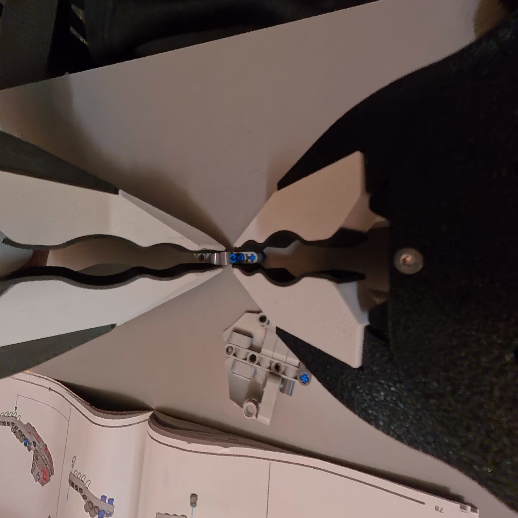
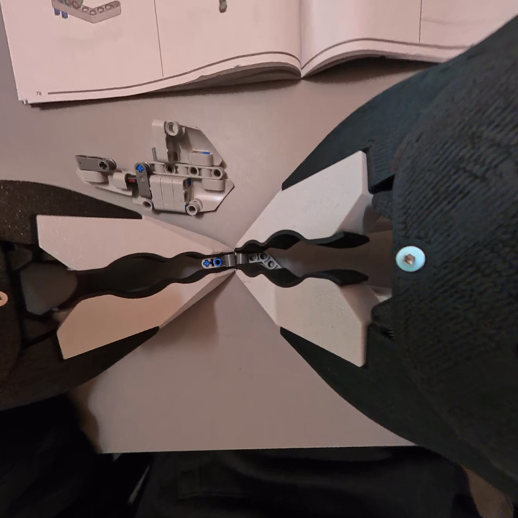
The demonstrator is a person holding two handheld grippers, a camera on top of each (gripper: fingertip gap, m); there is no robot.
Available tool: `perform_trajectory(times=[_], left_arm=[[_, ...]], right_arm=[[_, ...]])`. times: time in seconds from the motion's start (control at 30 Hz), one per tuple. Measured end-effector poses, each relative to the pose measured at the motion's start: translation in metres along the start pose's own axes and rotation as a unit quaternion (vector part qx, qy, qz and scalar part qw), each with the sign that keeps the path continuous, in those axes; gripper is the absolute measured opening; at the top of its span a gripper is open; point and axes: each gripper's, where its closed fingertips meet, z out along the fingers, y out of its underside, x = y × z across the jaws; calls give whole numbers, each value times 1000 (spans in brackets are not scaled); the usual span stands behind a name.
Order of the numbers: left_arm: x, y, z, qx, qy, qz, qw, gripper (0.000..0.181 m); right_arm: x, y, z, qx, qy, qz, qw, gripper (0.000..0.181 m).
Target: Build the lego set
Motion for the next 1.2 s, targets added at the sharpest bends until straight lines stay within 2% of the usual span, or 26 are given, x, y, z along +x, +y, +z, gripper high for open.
perform_trajectory(times=[0.13, 0.2, 0.23, 0.37, 0.47, 0.6, 0.77, 0.9, 1.03, 1.2], left_arm=[[-1, -1, 0, 1, -5, 3, 1000, 5], [-1, 0, 0, 1, -6, 4, 1000, 5], [-1, 0, 0, 1, -6, 4, 1000, 5], [-1, 0, 1, 1, -4, 1, 1000, 5], [-1, -1, 0, 2, -4, 1, 1000, 5], [0, -1, 1, 2, -4, 3, 1000, 5], [1, 0, 1, 1, -2, 7, 1000, 5], [-1, 0, 0, 1, -7, 5, 1000, 5], [-2, 0, 0, 1, -11, 2, 1000, 4], [-1, -1, 0, 2, -7, 0, 1000, 4]], right_arm=[[-1, 0, -1, 22, 9, -25, 999, 7], [-5, 13, -1, -21, -4, -47, 999, 29], [-3, 14, -3, -22, 7, -58, 998, 31], [-5, -6, -12, 63, 4, -48, 997, 13], [4, 1, -8, 42, 35, -56, 997, 17], [-2, -9, -3, 92, 26, -64, 993, 16], [-3, -11, 0, 109, 31, -103, 988, 6], [-1, -11, 1, 108, 36, -89, 989, 6], [2, -11, 0, 118, 45, 14, 992, 6], [2, -12, 0, 154, 42, 54, 986, 6]])
